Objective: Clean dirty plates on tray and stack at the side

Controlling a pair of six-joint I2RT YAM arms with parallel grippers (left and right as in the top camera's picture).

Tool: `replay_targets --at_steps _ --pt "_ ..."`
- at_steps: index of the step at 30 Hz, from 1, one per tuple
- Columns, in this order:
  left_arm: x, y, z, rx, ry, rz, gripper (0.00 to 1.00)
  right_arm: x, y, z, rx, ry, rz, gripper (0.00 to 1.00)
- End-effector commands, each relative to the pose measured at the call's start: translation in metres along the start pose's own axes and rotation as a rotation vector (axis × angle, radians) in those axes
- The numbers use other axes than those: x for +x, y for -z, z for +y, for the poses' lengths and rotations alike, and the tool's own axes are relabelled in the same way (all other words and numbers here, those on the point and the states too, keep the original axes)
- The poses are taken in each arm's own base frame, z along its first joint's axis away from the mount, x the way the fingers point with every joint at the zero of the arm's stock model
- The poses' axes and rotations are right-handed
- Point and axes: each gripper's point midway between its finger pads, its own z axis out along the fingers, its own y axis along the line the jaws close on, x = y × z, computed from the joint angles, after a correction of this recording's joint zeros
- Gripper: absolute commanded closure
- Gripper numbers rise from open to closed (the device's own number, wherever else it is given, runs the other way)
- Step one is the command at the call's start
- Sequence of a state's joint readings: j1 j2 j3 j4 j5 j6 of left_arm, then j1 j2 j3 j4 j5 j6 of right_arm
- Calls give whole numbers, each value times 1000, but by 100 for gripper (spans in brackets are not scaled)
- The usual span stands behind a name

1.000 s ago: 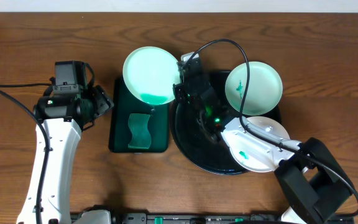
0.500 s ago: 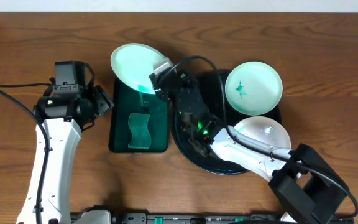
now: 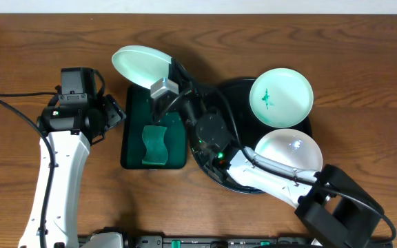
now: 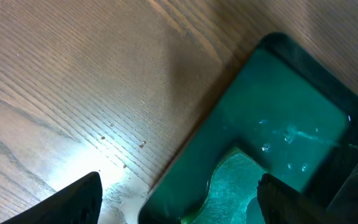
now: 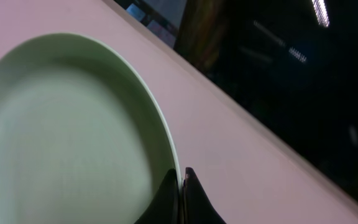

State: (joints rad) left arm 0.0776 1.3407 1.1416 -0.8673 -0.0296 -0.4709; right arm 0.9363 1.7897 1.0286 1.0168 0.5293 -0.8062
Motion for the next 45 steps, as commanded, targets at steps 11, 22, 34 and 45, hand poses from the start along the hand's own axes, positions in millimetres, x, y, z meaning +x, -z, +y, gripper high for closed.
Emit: replay_targets --at_steps 11,22,34,45 --pt "-3 2 1 -4 2 -9 20 -26 8 -5 46 129 -59 99" --pt "-3 2 1 -4 2 -8 20 -25 8 -5 50 129 -52 99" --pt "-3 2 1 -4 2 -9 20 -23 8 -6 57 128 -41 99" --pt "-3 2 1 -4 2 -9 20 10 7 -8 88 -46 103 99"
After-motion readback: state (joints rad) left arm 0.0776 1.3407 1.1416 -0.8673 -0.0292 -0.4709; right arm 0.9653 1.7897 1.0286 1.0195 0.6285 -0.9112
